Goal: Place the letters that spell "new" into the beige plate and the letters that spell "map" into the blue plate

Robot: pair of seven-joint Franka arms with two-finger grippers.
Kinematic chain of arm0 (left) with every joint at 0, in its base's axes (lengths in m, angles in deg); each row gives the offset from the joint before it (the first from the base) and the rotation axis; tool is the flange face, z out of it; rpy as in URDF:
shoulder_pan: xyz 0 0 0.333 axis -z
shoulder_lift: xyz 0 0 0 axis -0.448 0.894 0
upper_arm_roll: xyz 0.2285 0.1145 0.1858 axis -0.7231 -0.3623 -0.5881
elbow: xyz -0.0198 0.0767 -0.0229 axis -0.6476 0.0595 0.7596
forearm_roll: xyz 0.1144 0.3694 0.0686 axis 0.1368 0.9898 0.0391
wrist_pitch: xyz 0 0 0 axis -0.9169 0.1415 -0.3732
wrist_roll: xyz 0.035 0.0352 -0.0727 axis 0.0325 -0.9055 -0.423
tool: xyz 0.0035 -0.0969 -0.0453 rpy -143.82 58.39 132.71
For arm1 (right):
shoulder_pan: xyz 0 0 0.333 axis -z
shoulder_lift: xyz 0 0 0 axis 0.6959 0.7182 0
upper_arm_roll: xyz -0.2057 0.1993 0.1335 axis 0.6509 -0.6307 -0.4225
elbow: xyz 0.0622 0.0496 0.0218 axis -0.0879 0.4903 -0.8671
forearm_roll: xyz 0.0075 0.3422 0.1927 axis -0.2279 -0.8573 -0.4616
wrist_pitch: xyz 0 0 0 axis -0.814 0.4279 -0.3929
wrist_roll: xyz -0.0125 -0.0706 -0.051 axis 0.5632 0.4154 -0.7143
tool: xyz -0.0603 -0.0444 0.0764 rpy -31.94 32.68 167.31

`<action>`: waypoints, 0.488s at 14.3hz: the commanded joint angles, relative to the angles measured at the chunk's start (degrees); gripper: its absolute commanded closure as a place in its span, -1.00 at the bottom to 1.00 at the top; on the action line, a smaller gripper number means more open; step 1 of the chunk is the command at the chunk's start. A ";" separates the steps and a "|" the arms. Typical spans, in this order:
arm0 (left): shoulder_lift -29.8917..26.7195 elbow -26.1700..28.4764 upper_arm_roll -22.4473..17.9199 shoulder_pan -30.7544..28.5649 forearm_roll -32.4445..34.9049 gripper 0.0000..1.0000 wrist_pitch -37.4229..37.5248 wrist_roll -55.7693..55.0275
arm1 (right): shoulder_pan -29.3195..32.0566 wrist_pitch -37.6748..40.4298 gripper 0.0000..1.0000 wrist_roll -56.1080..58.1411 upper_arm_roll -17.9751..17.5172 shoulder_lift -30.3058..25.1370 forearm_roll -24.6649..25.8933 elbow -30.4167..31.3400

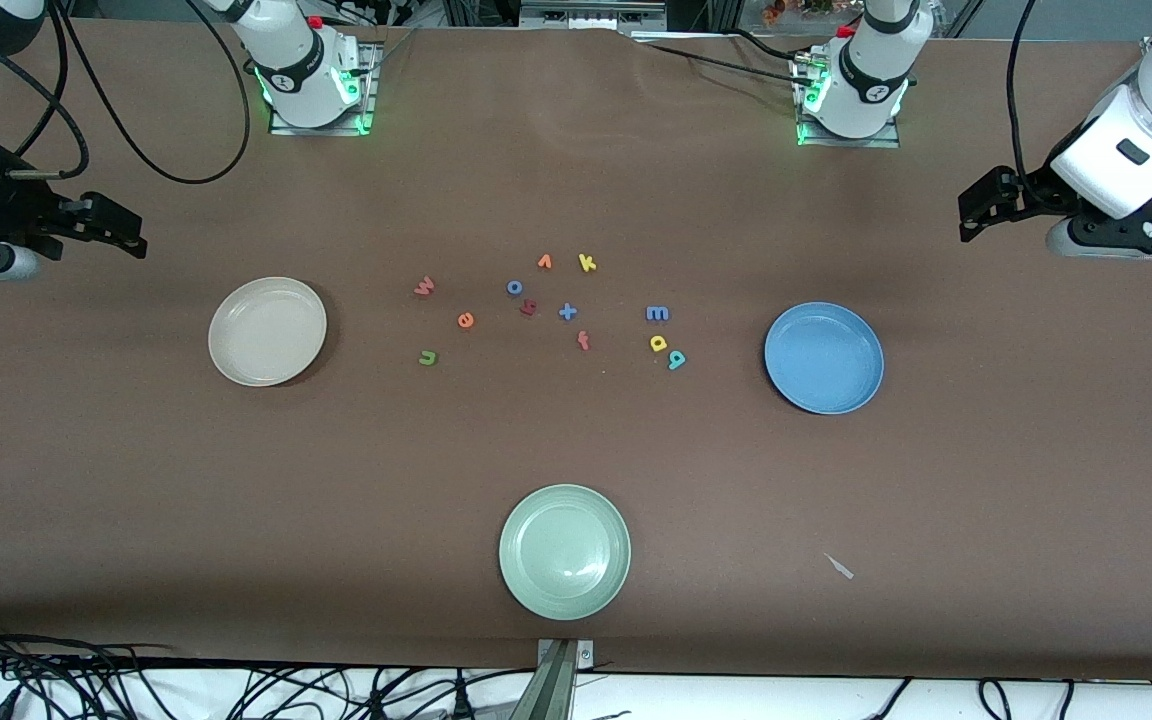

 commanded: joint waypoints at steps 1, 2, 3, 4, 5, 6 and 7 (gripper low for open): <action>0.57 -1.67 0.05 0.20 -0.45 -1.00 1.33 1.11 | 0.20 -0.24 -1.00 0.48 -0.31 -0.34 0.80 0.34; 0.57 -1.67 0.23 0.29 -0.45 -1.00 1.33 1.03 | 0.29 -0.15 -1.00 0.57 -0.31 -0.34 0.80 0.26; 0.57 -1.67 0.23 0.37 -0.45 -1.00 1.33 1.03 | 0.20 -0.15 -1.00 0.57 -0.31 -0.34 0.80 0.26; 0.57 -1.67 0.23 0.37 -0.19 -1.00 1.33 1.03 | 0.20 -0.15 -1.00 0.57 -0.31 -0.34 0.80 0.26; 0.57 -1.67 0.14 0.37 -0.10 -1.00 1.33 1.11 | 0.20 -0.15 -1.00 0.57 -0.31 -0.34 0.80 0.26; 0.57 -1.67 0.06 0.37 -0.10 -1.00 1.33 1.03 | 0.20 -0.15 -1.00 0.57 -0.31 -0.34 0.80 0.26; 0.57 -1.67 0.05 0.37 -0.10 -1.00 1.33 1.03 | 0.20 -0.06 -1.00 0.57 -0.31 -0.34 0.80 0.26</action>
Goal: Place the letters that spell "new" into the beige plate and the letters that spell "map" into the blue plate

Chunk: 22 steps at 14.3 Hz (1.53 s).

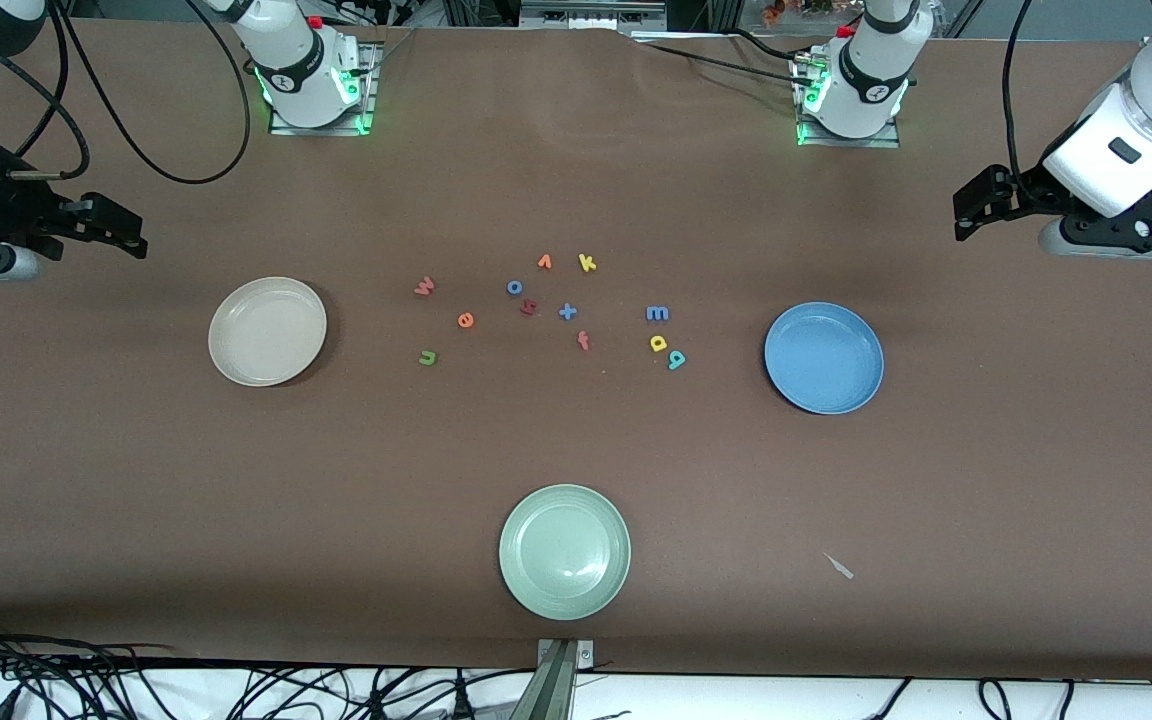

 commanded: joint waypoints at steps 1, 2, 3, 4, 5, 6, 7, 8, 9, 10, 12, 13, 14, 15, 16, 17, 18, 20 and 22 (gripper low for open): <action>0.56 -1.67 -0.09 0.10 -0.10 -1.00 1.33 1.03 | 0.20 -0.06 -1.00 0.57 -0.31 -0.38 0.78 0.23; 0.56 -1.67 -0.09 0.10 -0.10 -1.00 1.33 1.03 | 0.20 -0.06 -1.00 0.57 -0.31 -0.38 0.78 0.23; 0.56 -1.67 -0.09 0.10 -0.10 -1.00 1.33 1.03 | 0.20 0.02 -1.00 0.57 -0.31 -0.38 0.78 0.23; 0.56 -1.67 -0.18 -0.07 -0.10 -1.00 1.33 1.03 | 0.20 0.02 -1.00 0.57 -0.31 -0.38 0.78 0.23; 0.56 -1.67 -0.18 -0.07 0.51 -1.00 1.33 1.03 | 0.20 0.02 -1.00 0.57 -0.31 -0.38 0.78 0.23; 0.56 -1.67 -0.18 0.01 1.04 -1.00 1.33 1.03 | 0.20 0.02 -1.00 0.57 -0.31 -0.38 0.78 0.23; 0.56 -1.67 -0.09 0.10 1.04 -1.00 1.33 0.94 | 0.20 0.11 -1.00 0.57 -0.31 -0.38 0.78 0.23; 0.56 -1.67 -0.18 0.10 0.96 -1.00 1.33 0.94 | 0.20 0.11 -1.00 0.57 -0.31 -0.38 0.78 0.23; 0.56 -1.85 -0.18 0.19 0.96 -1.00 1.24 0.94 | 0.20 0.11 -1.00 0.57 -0.31 -0.38 0.78 0.23; 0.56 -1.85 -0.18 0.19 0.96 -1.00 1.24 0.85 | 0.20 0.11 -1.00 0.57 -0.31 -0.38 0.78 0.23; 0.56 -2.03 -0.09 0.19 0.96 -1.00 1.24 0.94 | 0.20 0.11 -1.00 0.57 -0.31 -0.38 0.78 0.23; 0.56 -2.03 -0.09 0.19 0.96 -1.00 1.24 0.94 | 0.20 0.11 -1.00 0.57 -0.31 -0.38 0.78 0.23; 0.56 -2.03 -0.09 0.28 0.96 -1.00 1.24 0.94 | 0.20 0.11 -1.00 0.57 -0.31 -0.38 0.78 0.23; 0.56 -2.11 -0.09 0.28 0.96 -1.00 1.24 0.94 | 0.20 0.11 -1.00 0.57 -0.31 -0.38 0.78 0.23; 0.56 -2.11 -0.09 0.28 1.04 -1.00 1.24 0.94 | 0.20 0.11 -1.00 0.57 -0.31 -0.38 0.78 0.23; 0.56 -2.03 -0.09 0.28 0.96 -1.00 1.24 1.03 | 0.20 0.11 -1.00 0.57 -0.31 -0.38 0.78 0.23; 0.56 -2.11 -0.09 0.28 0.96 -1.00 1.24 1.11 | 0.20 0.11 -1.00 0.57 -0.31 -0.38 0.78 0.23; 0.56 -2.03 -0.09 0.28 0.96 -1.00 1.24 1.03 | 0.20 0.11 -1.00 0.57 -0.31 -0.38 0.78 0.23; 0.56 -2.03 -0.09 0.28 0.96 -1.00 1.24 1.03 | 0.20 0.11 -1.00 0.57 -0.31 -0.38 0.78 0.23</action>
